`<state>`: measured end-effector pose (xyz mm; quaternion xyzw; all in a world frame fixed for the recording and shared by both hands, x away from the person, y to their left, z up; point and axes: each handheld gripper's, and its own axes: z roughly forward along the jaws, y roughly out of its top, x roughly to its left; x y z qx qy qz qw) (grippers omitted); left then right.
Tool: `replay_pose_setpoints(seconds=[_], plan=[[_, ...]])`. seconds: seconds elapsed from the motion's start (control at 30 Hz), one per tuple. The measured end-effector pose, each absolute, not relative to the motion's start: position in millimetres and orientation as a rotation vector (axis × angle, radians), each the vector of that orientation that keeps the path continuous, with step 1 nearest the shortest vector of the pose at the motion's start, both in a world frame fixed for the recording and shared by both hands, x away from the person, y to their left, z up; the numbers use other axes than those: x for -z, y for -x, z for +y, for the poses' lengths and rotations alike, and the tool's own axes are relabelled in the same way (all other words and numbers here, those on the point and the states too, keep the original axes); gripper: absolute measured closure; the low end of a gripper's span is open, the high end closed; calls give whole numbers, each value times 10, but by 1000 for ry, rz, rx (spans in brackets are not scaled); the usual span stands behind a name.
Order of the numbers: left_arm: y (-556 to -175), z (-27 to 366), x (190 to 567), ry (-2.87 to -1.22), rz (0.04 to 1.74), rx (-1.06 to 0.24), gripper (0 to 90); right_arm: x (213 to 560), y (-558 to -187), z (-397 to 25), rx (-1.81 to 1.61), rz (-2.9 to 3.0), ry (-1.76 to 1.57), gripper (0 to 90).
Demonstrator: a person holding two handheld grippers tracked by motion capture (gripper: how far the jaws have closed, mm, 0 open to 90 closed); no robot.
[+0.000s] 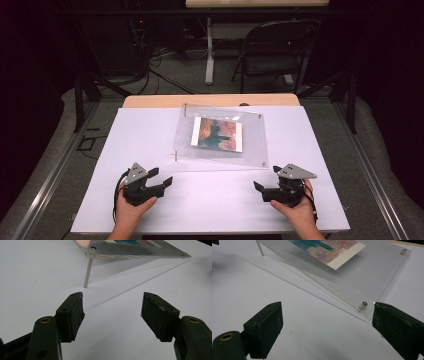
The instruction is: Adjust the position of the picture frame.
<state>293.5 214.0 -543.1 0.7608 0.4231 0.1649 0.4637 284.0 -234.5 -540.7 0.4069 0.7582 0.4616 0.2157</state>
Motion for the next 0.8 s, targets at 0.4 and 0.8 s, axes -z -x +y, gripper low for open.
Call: replay_pose_setpoints(seconds=[0.4,0.8], plan=[[-2995,2140,5462,-1875,1056,-404,380,5421,-2871,-2362,-1282,2089,-1123,184],[-3280,2107,5522,-1878,1141,-392,466,5383,-2825,-2385,-1360,2063,-1106,381]])
